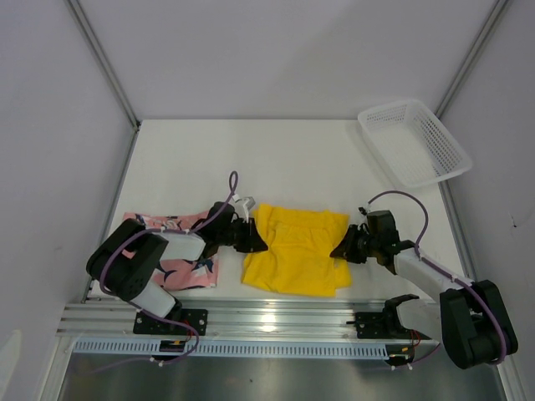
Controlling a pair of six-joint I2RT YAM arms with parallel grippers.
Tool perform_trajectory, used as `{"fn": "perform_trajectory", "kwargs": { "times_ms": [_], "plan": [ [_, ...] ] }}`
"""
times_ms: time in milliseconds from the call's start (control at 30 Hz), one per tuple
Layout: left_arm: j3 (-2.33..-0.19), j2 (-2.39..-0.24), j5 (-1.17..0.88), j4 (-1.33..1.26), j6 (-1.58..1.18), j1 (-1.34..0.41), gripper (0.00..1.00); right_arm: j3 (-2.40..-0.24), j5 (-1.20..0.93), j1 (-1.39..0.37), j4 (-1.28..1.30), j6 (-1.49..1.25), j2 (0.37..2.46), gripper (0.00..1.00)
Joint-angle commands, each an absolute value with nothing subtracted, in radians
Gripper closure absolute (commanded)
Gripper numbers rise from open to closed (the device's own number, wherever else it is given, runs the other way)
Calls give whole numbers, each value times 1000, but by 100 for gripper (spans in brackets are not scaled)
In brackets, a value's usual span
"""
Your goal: Fold and stack the shorts
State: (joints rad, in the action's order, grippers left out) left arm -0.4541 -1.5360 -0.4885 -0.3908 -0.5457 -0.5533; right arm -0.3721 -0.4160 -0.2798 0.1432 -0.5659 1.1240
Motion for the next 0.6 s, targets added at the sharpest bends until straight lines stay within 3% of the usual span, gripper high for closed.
{"fn": "perform_trajectory", "kwargs": {
  "times_ms": [0, 67, 400, 567],
  "plan": [
    [-502, -1557, -450, -364, -520, -580, 88, -371, -414, -290, 115, -575, 1108, 87],
    [-515, -1554, -419, -347, -515, -594, 100, -376, -414, -299, 114, -578, 1100, 100],
    [-697, -1396, -172, 55, -489, -604, 100, -506, -353, -363, 161, -575, 1055, 100],
    [-794, -1352, -97, 233, -494, -568, 100, -664, -299, -429, 144, -580, 1145, 100]
  ]
}}
